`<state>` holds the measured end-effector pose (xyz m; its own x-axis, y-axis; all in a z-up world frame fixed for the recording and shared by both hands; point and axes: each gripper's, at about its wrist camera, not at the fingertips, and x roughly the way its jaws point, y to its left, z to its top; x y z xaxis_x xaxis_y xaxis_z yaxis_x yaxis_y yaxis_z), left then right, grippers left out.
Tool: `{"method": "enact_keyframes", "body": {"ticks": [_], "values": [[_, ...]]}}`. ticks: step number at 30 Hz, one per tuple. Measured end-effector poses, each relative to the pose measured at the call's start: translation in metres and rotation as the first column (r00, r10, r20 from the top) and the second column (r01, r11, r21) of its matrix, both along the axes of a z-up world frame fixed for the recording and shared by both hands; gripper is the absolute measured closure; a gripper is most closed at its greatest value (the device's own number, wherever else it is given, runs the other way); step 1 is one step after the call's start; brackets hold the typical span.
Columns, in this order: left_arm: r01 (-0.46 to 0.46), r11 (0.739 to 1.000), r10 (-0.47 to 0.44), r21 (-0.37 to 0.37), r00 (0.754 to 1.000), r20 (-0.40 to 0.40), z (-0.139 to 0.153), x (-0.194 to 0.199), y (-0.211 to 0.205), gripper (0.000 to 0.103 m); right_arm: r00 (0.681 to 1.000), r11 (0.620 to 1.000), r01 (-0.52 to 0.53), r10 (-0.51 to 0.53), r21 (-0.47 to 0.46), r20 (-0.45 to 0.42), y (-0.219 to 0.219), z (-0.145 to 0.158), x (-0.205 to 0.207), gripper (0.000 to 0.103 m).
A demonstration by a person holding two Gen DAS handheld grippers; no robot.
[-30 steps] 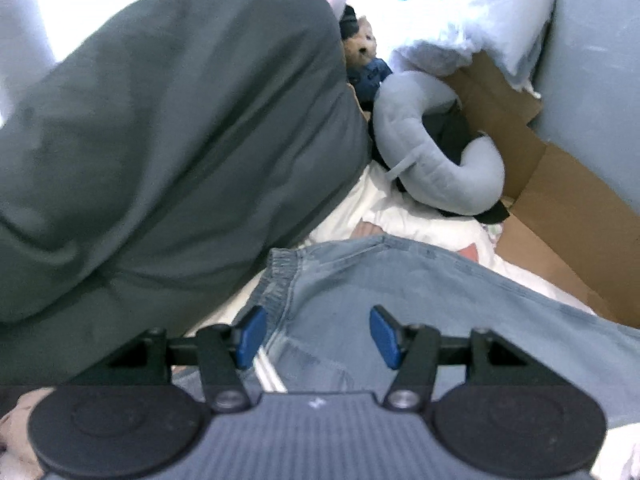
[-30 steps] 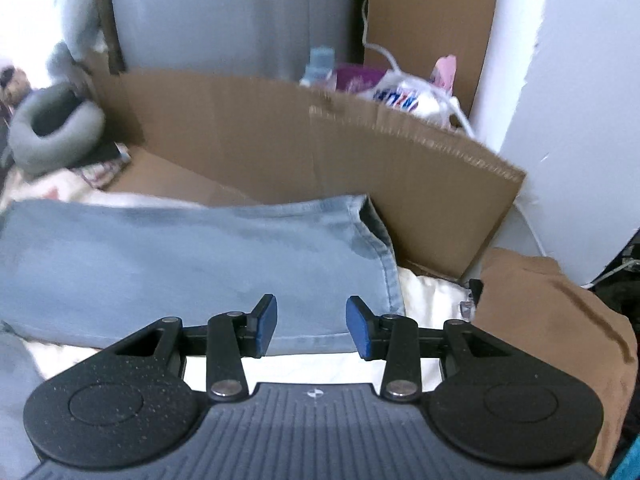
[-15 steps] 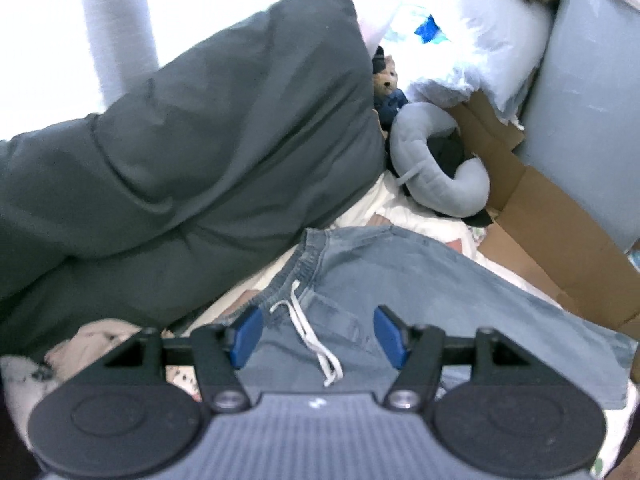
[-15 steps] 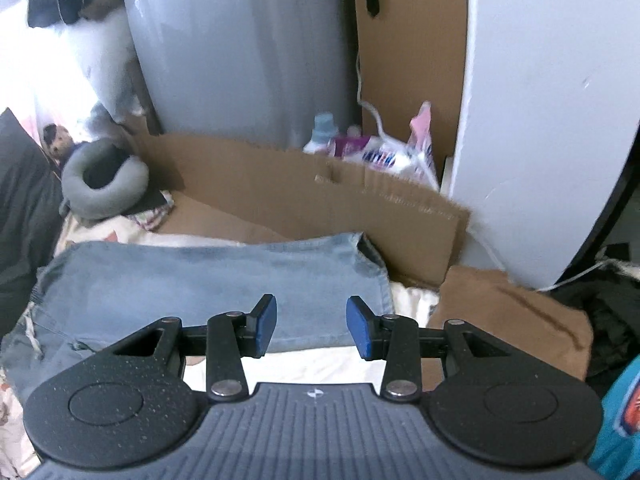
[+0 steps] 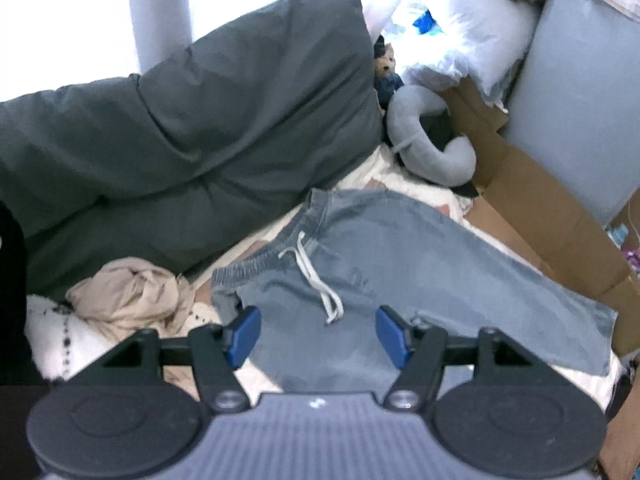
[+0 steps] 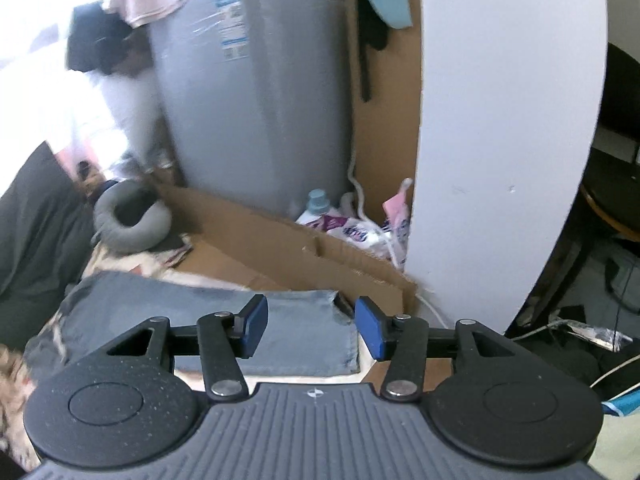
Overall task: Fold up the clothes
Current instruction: 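Lift both open grippers away from the spread jeans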
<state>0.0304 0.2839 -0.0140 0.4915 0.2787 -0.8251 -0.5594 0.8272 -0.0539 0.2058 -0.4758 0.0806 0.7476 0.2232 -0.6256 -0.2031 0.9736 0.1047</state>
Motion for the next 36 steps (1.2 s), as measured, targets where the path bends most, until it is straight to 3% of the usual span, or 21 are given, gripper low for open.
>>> {"method": "enact_keyframes", "body": {"ticks": [4,10,17,25,36], "values": [[-0.002,1.000,0.002,-0.007,1.000,-0.011,-0.006,-0.015,-0.007,0.036,0.997,0.998,-0.070,0.070,0.012,-0.023,-0.002,-0.012,-0.020,0.045],[-0.025,1.000,0.025,-0.016,0.999,-0.025,-0.021,-0.045,-0.008,0.035,0.986,0.993,-0.099,0.106,0.058,-0.132,-0.004,-0.072,-0.064,0.042],[-0.047,0.998,0.047,-0.042,0.999,-0.011,-0.042,-0.076,-0.003,0.033,0.970,0.985,-0.048,0.086,0.167,-0.226,-0.017,-0.143,-0.124,0.042],[-0.043,0.995,0.043,-0.090,0.999,0.000,-0.085,-0.092,-0.002,0.033,0.949,0.981,-0.005,0.066,0.194,-0.308,-0.016,-0.197,-0.179,0.042],[0.020,0.989,-0.033,-0.146,0.996,-0.084,-0.160,-0.085,-0.025,0.033,0.902,0.963,0.050,0.070,0.264,-0.425,0.012,-0.284,-0.211,0.042]]}}
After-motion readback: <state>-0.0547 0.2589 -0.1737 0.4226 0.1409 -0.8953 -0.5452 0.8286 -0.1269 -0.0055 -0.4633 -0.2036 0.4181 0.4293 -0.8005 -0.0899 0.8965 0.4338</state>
